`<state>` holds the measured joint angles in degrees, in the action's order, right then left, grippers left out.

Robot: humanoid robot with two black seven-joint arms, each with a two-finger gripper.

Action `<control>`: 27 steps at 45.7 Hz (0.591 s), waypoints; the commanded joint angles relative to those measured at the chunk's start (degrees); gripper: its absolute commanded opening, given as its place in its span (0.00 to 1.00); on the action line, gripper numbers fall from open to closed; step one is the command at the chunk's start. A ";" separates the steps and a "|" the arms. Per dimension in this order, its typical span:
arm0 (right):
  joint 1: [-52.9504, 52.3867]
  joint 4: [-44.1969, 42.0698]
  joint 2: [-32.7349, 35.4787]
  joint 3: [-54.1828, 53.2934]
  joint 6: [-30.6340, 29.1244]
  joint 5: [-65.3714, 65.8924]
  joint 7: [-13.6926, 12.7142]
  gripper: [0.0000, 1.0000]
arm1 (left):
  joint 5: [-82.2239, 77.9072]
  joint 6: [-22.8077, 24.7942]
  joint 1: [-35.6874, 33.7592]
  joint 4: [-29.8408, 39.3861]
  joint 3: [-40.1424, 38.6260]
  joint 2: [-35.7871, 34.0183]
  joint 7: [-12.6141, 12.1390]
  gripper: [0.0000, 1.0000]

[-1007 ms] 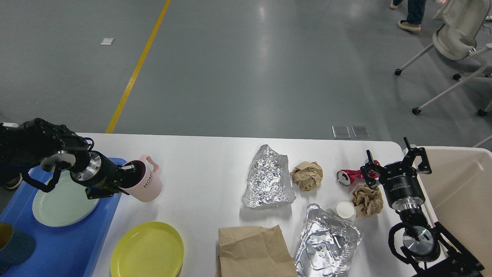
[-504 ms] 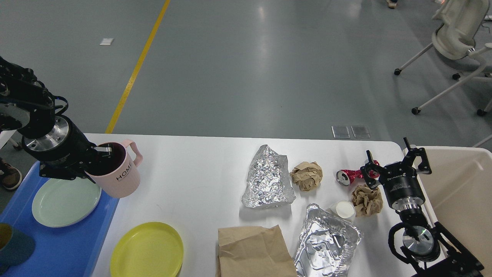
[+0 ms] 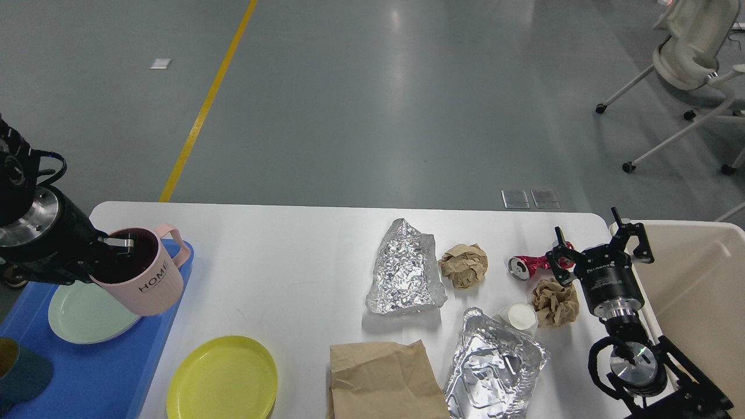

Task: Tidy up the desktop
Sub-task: 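Lift the pink mug and set it on the blue tray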

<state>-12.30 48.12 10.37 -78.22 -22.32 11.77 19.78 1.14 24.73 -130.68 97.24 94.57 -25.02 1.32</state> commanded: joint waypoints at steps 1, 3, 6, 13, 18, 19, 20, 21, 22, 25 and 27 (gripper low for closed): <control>0.00 0.04 0.00 0.00 0.00 0.00 0.00 1.00 | -6.58 -3.46 7.18 -3.36 -0.44 -8.01 1.58 0.00; 0.00 0.04 0.00 0.00 0.00 0.00 0.00 1.00 | -9.13 -3.81 9.21 -5.12 -0.62 -10.82 2.19 0.00; 0.00 -0.04 0.00 0.00 0.00 0.00 0.00 1.00 | -12.21 -4.69 13.94 -9.25 -0.97 -14.87 2.72 0.00; 0.00 0.04 0.00 0.00 0.00 0.00 0.00 1.00 | -17.48 -7.68 29.14 -17.86 -7.99 -19.97 2.81 0.00; 0.00 0.04 0.00 0.00 0.00 0.00 0.00 1.00 | -20.83 -8.82 39.96 -22.61 -15.20 -22.96 2.72 0.00; 0.00 0.04 0.00 0.00 0.00 0.00 0.00 1.00 | -21.18 -8.91 41.80 -23.40 -16.51 -23.57 2.72 0.00; 0.00 0.04 0.00 0.00 0.00 0.00 0.00 1.00 | -21.53 -8.91 43.48 -24.19 -17.66 -24.28 2.72 0.00; 0.00 0.04 0.00 0.00 0.00 0.00 0.00 1.00 | -21.88 -8.82 44.97 -24.90 -18.89 -24.81 2.64 0.00; 0.00 0.04 0.00 0.00 0.00 0.00 0.00 1.00 | -22.24 -8.91 46.47 -25.60 -20.12 -25.16 2.64 0.00; 0.00 0.04 0.00 0.00 0.00 0.00 0.00 1.00 | -23.29 -8.91 49.37 -26.66 -23.20 -25.34 2.55 0.00; 0.00 0.04 0.00 0.00 0.00 0.00 0.00 1.00 | -23.38 -9.00 50.69 -26.93 -24.26 -25.25 2.55 0.00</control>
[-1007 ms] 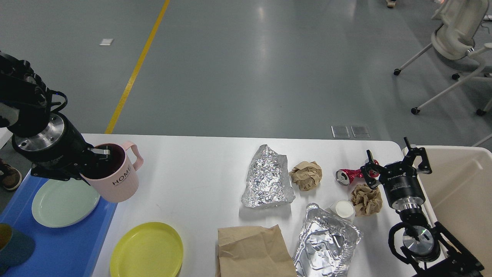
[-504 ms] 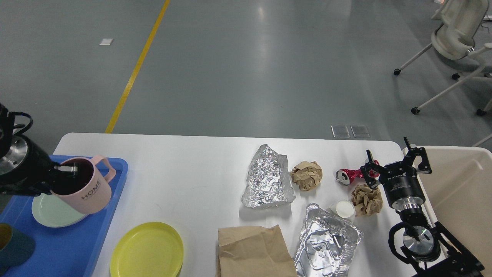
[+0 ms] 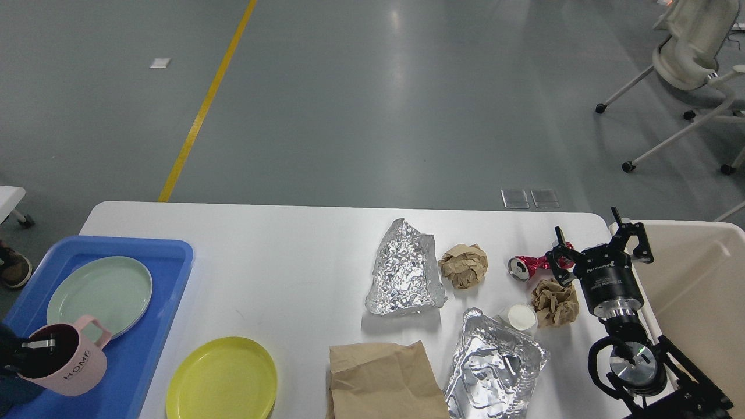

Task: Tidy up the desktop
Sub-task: 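Lift the pink mug and set it on the blue tray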

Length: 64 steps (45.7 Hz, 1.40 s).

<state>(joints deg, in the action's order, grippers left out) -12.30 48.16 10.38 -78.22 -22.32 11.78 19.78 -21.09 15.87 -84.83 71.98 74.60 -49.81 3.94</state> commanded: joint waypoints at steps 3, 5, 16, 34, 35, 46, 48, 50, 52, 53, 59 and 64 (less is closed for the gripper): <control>-0.01 -0.08 -0.01 0.00 0.00 0.00 0.00 1.00 | -1.15 -0.14 5.47 -2.10 -4.64 -0.90 -0.07 0.00; -0.01 -0.08 -0.01 0.00 0.00 0.00 0.00 1.00 | -1.15 -0.14 5.47 -2.81 -4.64 -0.91 -0.07 0.00; -0.01 -0.08 -0.01 0.00 0.00 0.00 0.00 1.00 | -0.97 -0.14 5.47 -4.13 -4.91 -0.99 -0.34 0.00; -0.01 -0.08 -0.01 0.00 0.00 0.00 0.00 1.00 | -0.62 -0.93 13.72 -8.17 -11.05 -0.29 -0.07 0.00; -0.01 -0.08 -0.01 0.00 0.00 0.00 0.00 1.00 | -0.62 -0.93 14.08 -8.34 -11.58 -0.29 -0.07 0.00; -0.01 -0.08 -0.01 0.00 0.08 0.00 0.00 1.00 | -0.62 -0.93 14.78 -8.61 -12.55 -0.29 -0.16 0.01; -0.01 -0.08 -0.01 0.00 0.08 0.00 0.00 1.00 | -0.27 -0.84 14.70 -8.61 -12.47 -0.29 -0.16 0.03; -0.01 -0.08 -0.01 0.00 0.00 0.00 0.00 1.00 | 0.08 -0.23 14.61 -8.09 -12.38 -0.29 0.19 0.11; -0.01 -0.08 -0.09 0.00 0.00 0.00 0.00 1.00 | 0.96 -0.23 14.52 -7.91 -12.47 -0.73 0.02 0.43; -0.01 -0.08 -0.01 0.00 0.00 0.00 0.00 1.00 | 1.22 -0.49 14.52 -7.91 -12.47 -0.73 -0.16 0.52; -0.01 -0.08 -0.01 0.00 0.00 0.00 0.00 1.00 | 1.49 -0.84 14.26 -7.99 -11.85 -0.91 -0.86 0.84; -0.01 -0.08 -0.09 0.00 0.00 0.00 0.00 1.00 | 1.49 -0.76 14.08 -8.08 -11.59 -1.08 -0.86 0.89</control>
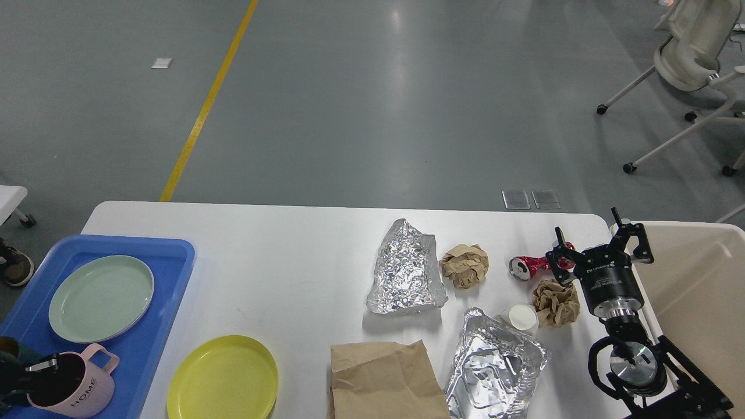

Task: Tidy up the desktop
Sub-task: 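Lift the pink mug and set it on the blue tray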

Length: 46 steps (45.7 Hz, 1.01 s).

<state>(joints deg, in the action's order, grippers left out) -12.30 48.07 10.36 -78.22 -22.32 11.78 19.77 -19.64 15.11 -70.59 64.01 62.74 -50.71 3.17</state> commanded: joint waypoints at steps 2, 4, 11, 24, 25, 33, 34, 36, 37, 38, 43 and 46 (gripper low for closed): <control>0.00 0.00 0.01 0.00 -0.01 0.00 0.00 1.00 | 0.04 0.18 -0.34 -0.11 0.27 -0.53 -0.10 0.91; 0.00 0.00 0.01 0.00 -0.01 0.00 0.00 1.00 | 0.04 0.53 -0.34 -0.11 0.27 -0.71 -0.01 0.92; 0.00 0.00 0.01 0.00 -0.01 0.00 0.00 1.00 | 0.04 1.15 -1.75 0.06 0.45 -0.89 -0.01 0.95; 0.00 0.00 -0.08 0.00 -0.01 0.00 0.00 1.00 | 0.04 7.56 -12.55 3.05 11.52 -0.80 0.87 0.95; 0.00 0.00 -0.08 0.00 -0.01 0.00 0.00 1.00 | 0.04 8.00 -13.52 3.75 12.22 -0.89 0.87 0.95; 0.00 0.00 0.01 0.00 -0.01 0.00 0.00 1.00 | 0.12 8.36 -22.91 9.99 18.98 -1.68 0.69 0.95; 0.00 0.00 0.01 0.00 -0.01 0.00 0.00 1.00 | 0.12 8.36 -24.58 11.04 20.30 -1.59 0.69 0.95; 0.00 0.09 0.01 0.00 -0.01 0.00 0.00 1.00 | 0.12 8.44 -28.53 13.06 22.94 -1.41 0.69 0.95; 0.00 0.09 0.01 0.00 -0.01 0.00 0.00 1.00 | 0.12 8.36 -30.47 14.12 24.17 -1.24 0.69 0.95; 0.00 0.09 0.01 0.00 -0.01 0.00 0.00 1.00 | 0.21 8.36 -32.66 15.35 25.40 -0.98 0.69 0.95; 0.00 0.09 0.01 0.00 -0.01 0.00 0.00 1.00 | 2.14 8.36 -44.44 20.89 33.04 3.58 0.69 0.95; 0.00 0.09 0.01 0.00 -0.01 0.00 0.00 1.00 | 5.74 8.44 -50.86 23.44 37.09 8.59 0.69 0.95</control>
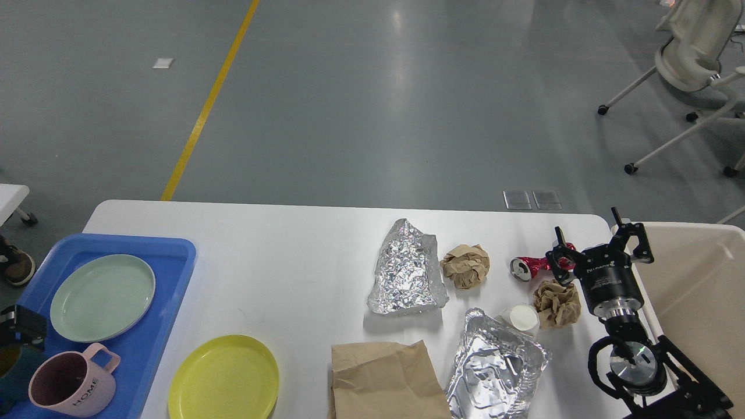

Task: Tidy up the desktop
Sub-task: 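Lift the pink mug and set it on the blue tray, then move the left gripper to the edge of the yellow plate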

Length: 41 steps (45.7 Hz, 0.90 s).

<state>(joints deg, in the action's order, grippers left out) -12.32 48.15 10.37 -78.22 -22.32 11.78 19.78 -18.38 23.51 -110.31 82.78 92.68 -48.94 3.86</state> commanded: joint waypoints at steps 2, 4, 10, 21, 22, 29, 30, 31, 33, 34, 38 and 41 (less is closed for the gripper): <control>0.01 0.02 0.00 0.00 0.00 0.00 0.00 1.00 | 7.47 0.13 -14.13 6.33 8.47 9.99 0.00 0.95; 0.01 -0.07 0.00 0.00 0.00 0.00 0.00 1.00 | 10.02 0.57 -16.77 7.74 8.83 12.80 -0.08 0.95; 0.01 -0.07 0.00 0.00 0.00 0.00 0.00 1.00 | 15.21 5.92 -24.85 10.56 8.31 21.33 0.00 0.95; 0.01 -0.07 0.00 0.00 0.00 0.00 0.00 1.00 | 26.28 15.16 -33.56 12.84 0.49 31.09 -0.26 0.95; 0.01 -0.07 0.00 0.00 0.00 0.00 0.00 1.00 | 27.16 15.16 -33.74 13.19 -0.04 32.23 -0.35 0.95; 0.01 -0.07 0.00 0.00 0.08 0.00 0.00 1.00 | 30.42 14.64 -35.14 16.18 -2.15 35.23 -0.52 0.95; 0.01 -0.07 0.00 0.00 0.00 0.00 0.00 1.00 | 30.42 14.46 -35.67 16.88 -2.59 35.40 -0.52 0.95; 0.01 -0.07 0.00 0.00 0.08 0.00 0.00 1.00 | 30.42 14.37 -36.20 17.58 -2.94 35.49 -0.61 0.95; 0.01 -0.07 0.00 0.00 0.00 0.00 0.00 1.00 | 30.42 14.46 -37.17 18.12 -3.65 35.58 -0.52 0.95; 0.01 -0.16 0.00 0.00 0.00 0.00 0.00 1.00 | 30.42 14.63 -37.43 18.12 -4.00 35.75 -0.61 0.95; 0.01 -0.07 0.00 0.00 0.00 0.00 0.00 1.00 | 30.51 14.81 -37.70 18.12 -4.70 35.84 -0.61 0.95; 0.01 -0.07 0.00 0.00 0.00 0.00 0.00 1.00 | 30.51 14.55 -37.61 18.12 -4.79 36.02 -0.52 0.95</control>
<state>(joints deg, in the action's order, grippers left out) -12.30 48.07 10.38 -78.22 -22.32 11.78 19.78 12.10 38.19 -147.82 100.79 88.36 -13.18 3.28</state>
